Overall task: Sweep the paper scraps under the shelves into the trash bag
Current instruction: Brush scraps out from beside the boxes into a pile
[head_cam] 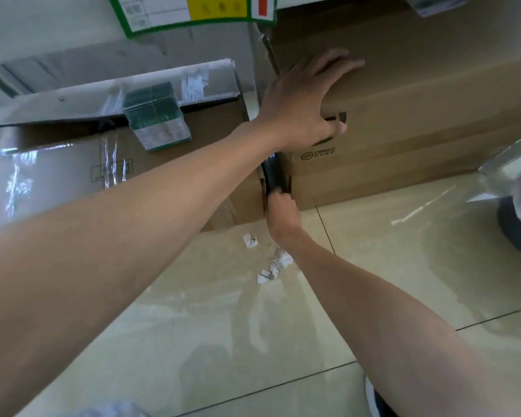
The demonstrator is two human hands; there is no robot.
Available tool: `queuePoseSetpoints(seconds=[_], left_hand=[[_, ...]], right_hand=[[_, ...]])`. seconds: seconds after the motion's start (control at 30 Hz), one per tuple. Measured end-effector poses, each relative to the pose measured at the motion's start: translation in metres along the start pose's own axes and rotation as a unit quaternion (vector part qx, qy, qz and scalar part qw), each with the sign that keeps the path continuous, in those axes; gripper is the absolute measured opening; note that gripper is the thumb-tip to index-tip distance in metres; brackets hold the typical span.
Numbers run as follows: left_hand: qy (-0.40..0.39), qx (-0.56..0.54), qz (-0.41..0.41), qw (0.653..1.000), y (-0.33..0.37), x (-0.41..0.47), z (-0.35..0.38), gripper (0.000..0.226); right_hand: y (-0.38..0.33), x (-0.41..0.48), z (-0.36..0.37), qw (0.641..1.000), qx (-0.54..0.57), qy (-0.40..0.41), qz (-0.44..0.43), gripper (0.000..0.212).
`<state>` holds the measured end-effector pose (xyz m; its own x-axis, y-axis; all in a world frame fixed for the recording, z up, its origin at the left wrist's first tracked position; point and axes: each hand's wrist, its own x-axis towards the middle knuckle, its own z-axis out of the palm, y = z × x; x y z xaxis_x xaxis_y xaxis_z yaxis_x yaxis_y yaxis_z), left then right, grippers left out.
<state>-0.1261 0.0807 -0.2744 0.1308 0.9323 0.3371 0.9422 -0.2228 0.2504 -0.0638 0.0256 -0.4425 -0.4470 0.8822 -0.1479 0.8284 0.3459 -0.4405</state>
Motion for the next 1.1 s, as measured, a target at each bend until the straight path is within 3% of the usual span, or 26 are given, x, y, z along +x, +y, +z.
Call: queuePoseSetpoints(seconds=[0.2, 0.47, 0.73, 0.9, 1.1], left_hand=[[-0.012, -0.004, -0.014, 1.0, 0.007, -0.002, -0.003, 0.083], [-0.048, -0.006, -0.033, 0.998, 0.012, -0.002, -0.013, 0.084], [-0.031, -0.009, -0.028, 0.999, 0.008, -0.005, -0.007, 0.081], [-0.02, -0.004, -0.022, 1.0, 0.004, -0.004, -0.003, 0.082], [-0.008, -0.003, -0.02, 1.0, 0.006, -0.003, -0.004, 0.082]], right_hand=[[0.018, -0.057, -0.007, 0.997, 0.032, -0.048, 0.06, 0.021], [0.046, -0.128, -0.025, 0.995, -0.041, -0.088, 0.0, 0.032], [0.02, -0.086, -0.049, 0.997, -0.056, 0.034, -0.051, 0.029], [-0.001, -0.046, -0.04, 1.0, 0.009, 0.026, 0.001, 0.013], [0.021, -0.047, -0.029, 0.998, 0.026, -0.031, 0.054, 0.015]])
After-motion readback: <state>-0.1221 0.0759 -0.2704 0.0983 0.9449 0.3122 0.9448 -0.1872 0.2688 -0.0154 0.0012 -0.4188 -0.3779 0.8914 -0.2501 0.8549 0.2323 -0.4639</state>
